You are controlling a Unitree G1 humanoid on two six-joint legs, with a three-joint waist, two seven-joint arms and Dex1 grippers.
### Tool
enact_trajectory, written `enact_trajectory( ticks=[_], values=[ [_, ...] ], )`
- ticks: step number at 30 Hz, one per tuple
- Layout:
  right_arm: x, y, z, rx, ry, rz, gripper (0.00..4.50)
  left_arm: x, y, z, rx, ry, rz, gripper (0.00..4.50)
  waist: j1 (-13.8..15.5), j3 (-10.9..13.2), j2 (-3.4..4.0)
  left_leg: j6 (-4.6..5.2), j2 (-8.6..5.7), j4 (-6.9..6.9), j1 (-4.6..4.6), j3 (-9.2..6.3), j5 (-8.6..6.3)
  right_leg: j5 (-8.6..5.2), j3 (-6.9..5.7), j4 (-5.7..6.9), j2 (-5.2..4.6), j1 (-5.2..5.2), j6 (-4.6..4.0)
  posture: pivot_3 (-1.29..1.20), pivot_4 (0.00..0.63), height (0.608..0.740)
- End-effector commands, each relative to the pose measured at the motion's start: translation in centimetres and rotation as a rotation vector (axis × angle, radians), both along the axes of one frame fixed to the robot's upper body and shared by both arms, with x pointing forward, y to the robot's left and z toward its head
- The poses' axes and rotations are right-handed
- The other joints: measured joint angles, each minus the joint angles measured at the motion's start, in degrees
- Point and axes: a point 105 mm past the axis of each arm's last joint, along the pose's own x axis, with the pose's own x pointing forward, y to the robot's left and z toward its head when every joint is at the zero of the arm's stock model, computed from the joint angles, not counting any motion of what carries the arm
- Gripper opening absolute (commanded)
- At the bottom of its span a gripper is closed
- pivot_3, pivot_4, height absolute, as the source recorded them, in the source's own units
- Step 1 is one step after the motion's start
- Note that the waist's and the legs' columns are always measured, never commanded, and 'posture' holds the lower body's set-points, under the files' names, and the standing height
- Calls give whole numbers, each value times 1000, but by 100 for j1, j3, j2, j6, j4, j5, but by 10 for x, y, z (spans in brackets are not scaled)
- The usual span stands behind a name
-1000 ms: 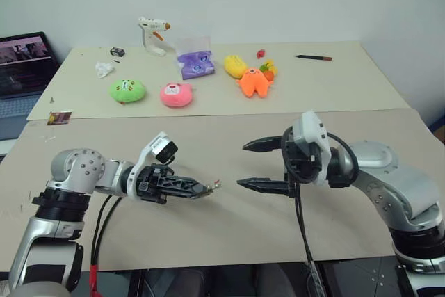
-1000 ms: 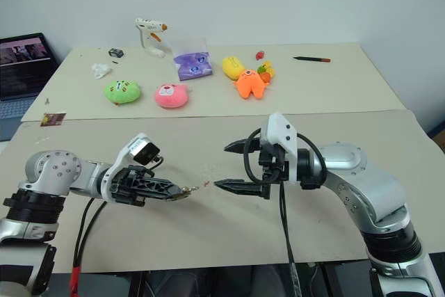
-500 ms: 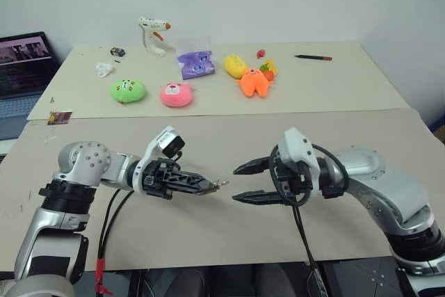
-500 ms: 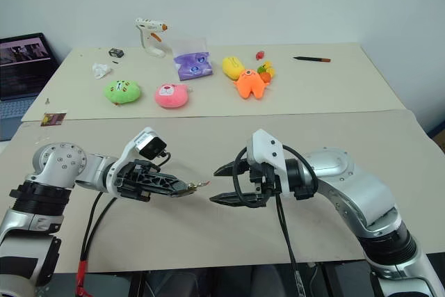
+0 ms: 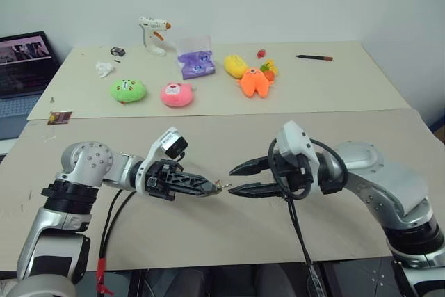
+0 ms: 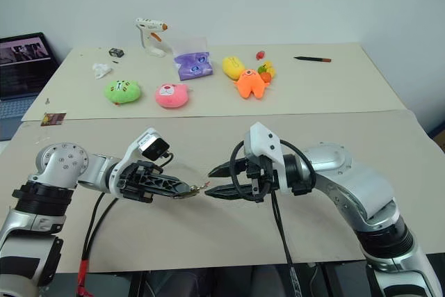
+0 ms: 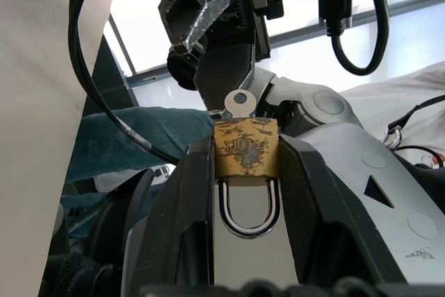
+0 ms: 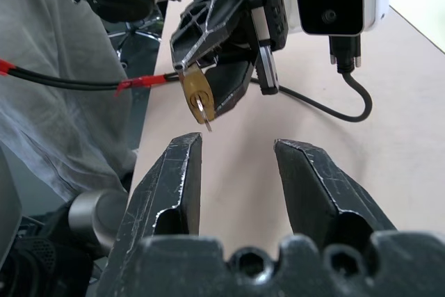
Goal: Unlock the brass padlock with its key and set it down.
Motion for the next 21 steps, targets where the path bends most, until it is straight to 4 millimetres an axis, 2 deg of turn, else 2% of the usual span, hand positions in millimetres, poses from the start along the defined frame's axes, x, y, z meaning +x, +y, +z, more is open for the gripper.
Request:
enact_trajectory(
  ticks=[1,11,14,18,21],
  values=[
    [-8,2,14,24,-37,28,2037,-1,0,2,-12,-9,-6,811,-1,0,0,0,0,0,0,0,0,0,0,0,0,0,0,0,150,740],
    [-10,2,16,27,-21,29,2037,2,-1,2,-16,-17,3,811,1,0,0,0,0,-1,-1,0,0,0,0,-2,0,0,0,0,150,740],
    [-10,2,14,22,-13,25,1277,2,-1,2,-18,-20,1,811,0,0,0,0,-1,-1,-2,0,0,0,0,-3,0,0,0,0,150,740],
    [-10,2,12,21,-6,21,13,4,0,3,-23,-24,8,811,0,0,0,0,0,-1,-2,0,0,0,0,-3,0,-1,0,0,150,740],
    [-11,2,12,20,0,24,13,5,1,5,-25,-32,14,811,1,0,0,0,0,-1,-2,0,0,0,0,-3,0,0,0,0,150,740]
  ],
)
